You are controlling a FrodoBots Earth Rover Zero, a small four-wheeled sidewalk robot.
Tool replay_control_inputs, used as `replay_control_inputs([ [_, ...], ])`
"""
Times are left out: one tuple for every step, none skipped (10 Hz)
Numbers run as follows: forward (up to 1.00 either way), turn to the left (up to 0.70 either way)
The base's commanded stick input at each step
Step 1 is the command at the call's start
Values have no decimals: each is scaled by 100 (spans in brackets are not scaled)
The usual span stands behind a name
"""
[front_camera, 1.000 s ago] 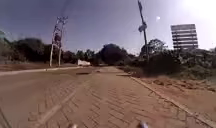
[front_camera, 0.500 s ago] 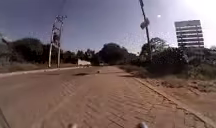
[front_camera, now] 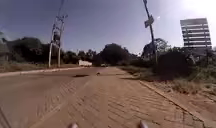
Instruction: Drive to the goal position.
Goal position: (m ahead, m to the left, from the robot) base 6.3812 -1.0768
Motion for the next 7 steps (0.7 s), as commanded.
replay_control_inputs([
  [100, 0],
  [100, 0],
  [100, 0],
  [100, 0],
  [100, 0],
  [100, 0],
  [100, 0],
])
